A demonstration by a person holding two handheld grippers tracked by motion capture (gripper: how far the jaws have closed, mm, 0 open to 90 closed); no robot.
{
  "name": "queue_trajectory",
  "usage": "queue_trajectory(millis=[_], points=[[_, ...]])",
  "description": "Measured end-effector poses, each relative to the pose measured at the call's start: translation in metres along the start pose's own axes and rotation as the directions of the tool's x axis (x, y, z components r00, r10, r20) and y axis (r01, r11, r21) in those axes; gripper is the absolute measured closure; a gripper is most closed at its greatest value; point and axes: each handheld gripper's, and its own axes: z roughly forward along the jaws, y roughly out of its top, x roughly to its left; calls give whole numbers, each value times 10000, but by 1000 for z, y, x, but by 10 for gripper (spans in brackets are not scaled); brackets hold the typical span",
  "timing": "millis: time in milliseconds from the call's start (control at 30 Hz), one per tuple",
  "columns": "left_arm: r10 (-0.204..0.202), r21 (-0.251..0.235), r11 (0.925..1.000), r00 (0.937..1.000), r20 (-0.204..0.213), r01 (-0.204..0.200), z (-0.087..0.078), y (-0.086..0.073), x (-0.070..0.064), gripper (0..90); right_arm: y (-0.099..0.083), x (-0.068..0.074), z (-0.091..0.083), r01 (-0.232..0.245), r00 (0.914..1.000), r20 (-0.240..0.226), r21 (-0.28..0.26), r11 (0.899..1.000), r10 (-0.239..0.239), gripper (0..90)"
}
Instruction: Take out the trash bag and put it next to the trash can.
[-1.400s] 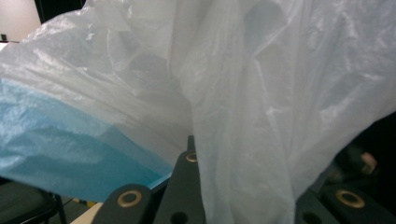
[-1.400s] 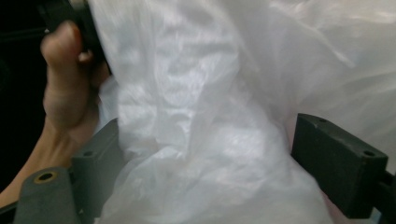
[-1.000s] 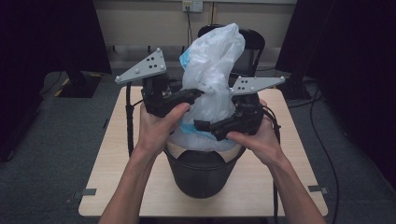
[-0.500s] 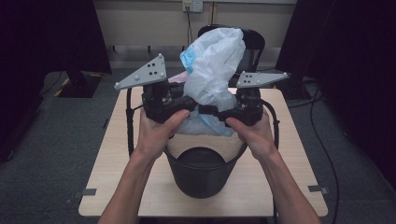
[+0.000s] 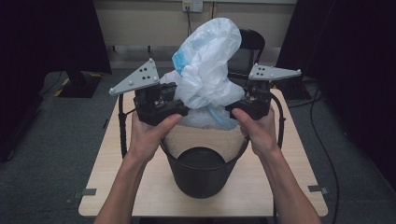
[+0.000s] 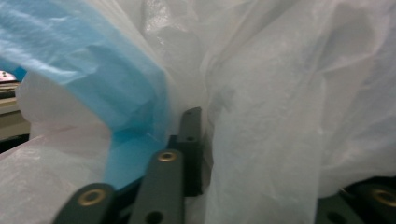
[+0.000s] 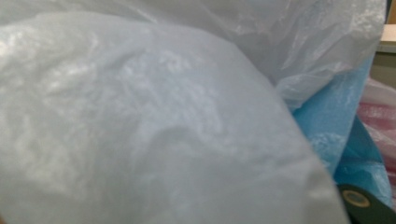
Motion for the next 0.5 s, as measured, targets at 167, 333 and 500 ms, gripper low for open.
queue_trajectory(millis=[167, 333, 500], points=[[301, 11, 9995, 9977, -607, -301, 1, 0, -2, 424, 3, -5, -1, -122, 9999, 12, -181, 9998, 122, 877], [380, -164, 9991, 9938, -1040, -399, -5, 2, -2, 323, 10, -15, -5, -274, 9994, 207, -351, 9990, 281, 879], [-129, -619, 9980, 9964, -836, 77, -16, 4, 5, 294, 12, -26, -13, -338, 9987, 357, -528, 9980, 357, 879]])
